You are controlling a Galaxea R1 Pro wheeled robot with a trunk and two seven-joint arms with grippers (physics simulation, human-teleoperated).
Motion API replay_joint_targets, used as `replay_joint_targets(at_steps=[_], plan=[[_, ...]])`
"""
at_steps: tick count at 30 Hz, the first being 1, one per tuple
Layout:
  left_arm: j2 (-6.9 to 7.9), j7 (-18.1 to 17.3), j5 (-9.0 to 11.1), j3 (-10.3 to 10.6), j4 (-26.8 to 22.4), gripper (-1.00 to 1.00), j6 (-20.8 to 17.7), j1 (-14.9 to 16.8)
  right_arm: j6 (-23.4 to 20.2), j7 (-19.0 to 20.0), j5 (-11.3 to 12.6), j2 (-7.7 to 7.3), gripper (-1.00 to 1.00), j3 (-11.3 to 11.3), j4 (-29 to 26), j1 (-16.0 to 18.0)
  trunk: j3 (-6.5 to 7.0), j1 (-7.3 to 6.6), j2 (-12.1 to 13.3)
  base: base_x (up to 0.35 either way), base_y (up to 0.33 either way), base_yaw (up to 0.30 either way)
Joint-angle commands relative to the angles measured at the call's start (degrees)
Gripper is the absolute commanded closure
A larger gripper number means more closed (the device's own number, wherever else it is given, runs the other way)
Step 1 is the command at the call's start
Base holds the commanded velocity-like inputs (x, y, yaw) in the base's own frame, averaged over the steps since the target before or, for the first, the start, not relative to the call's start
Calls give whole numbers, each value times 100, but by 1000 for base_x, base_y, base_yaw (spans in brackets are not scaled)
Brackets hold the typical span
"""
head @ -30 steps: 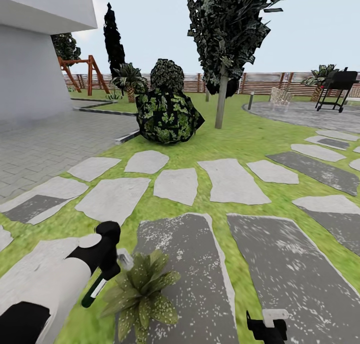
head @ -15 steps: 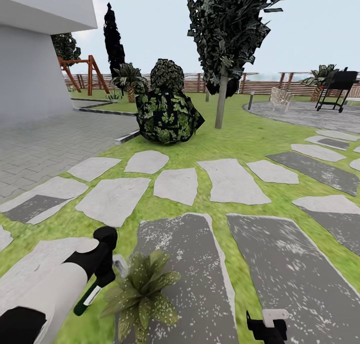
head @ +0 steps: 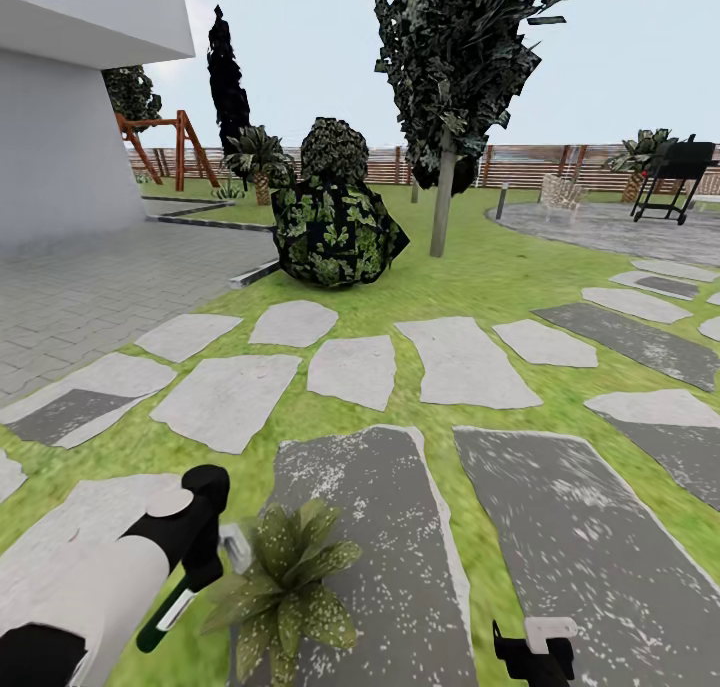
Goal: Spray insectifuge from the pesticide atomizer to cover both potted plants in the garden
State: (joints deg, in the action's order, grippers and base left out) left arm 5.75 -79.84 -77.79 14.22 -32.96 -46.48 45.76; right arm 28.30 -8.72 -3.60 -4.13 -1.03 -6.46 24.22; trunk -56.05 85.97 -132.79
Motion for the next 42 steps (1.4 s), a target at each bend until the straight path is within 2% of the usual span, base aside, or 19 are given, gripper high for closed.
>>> replay_joint_targets(at_steps=[1, 10, 19, 28, 38, 42], plan=[[9, -49, -24, 30, -2, 100, -61, 3, 9, -42, -37, 0, -100, -11, 4, 3, -5, -1, -2, 0, 0, 0], [-17, -43, -17, 20, -8, 100, -71, 3, 9, -42, -35, 5, -100, -11, 4, 3, -5, -1, -2, -5, 241, -120], [-37, -58, 4, 11, -41, 100, -74, 3, 9, -42, -35, 8, -100, -11, 4, 3, -5, -1, -2, -64, 22, -267], [-3, -49, 24, -7, -53, 100, -82, 3, 9, -42, -35, 9, -100, -11, 4, 3, -5, -1, -2, -268, 183, -16], [2, -41, 40, 24, 5, 100, -80, -3, 9, -42, -35, 9, -100, -11, 4, 3, -5, -1, -2, -13, 248, -7], [-10, 37, 43, 26, 112, 100, -82, -181, 9, -42, -35, 9, -100, -11, 4, 3, -5, -1, -2, 0, 12, -242]])
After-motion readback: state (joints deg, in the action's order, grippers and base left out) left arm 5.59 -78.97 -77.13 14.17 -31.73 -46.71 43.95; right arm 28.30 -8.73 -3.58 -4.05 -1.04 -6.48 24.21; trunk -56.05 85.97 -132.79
